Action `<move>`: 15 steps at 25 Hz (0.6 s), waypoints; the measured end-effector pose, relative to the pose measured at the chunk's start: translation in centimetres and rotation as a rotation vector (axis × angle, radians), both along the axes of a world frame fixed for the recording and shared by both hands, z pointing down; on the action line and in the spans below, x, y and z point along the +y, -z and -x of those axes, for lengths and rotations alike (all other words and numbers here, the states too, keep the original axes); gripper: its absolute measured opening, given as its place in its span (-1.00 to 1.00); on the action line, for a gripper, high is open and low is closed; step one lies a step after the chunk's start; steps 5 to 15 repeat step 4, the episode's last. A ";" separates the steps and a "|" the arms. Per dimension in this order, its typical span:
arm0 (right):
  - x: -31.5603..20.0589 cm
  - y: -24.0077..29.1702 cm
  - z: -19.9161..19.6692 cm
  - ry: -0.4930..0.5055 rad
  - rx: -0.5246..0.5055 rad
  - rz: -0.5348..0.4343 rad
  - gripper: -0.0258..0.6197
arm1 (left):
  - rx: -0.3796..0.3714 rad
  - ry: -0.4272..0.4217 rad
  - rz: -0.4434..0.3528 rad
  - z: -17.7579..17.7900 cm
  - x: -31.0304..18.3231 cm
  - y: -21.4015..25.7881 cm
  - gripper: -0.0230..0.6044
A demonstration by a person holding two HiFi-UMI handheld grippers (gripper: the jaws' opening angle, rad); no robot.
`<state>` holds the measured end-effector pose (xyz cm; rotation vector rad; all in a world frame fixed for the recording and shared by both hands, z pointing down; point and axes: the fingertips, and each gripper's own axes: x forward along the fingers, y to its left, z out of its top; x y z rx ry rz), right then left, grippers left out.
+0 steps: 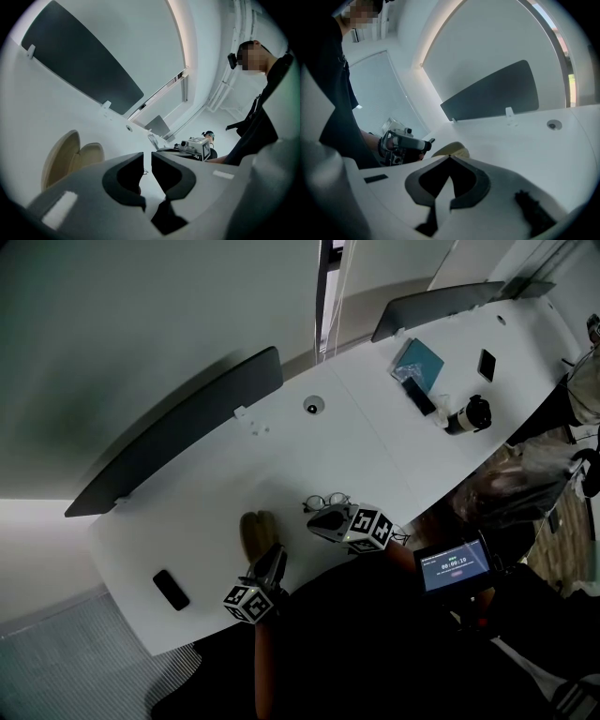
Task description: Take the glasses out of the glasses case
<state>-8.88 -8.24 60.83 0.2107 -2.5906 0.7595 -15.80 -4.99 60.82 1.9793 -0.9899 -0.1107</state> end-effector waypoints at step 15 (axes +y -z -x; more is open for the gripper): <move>-0.4 0.1 -0.4 -0.001 -0.004 0.008 -0.90 | -0.002 -0.002 0.020 -0.3 0.2 -0.4 -0.77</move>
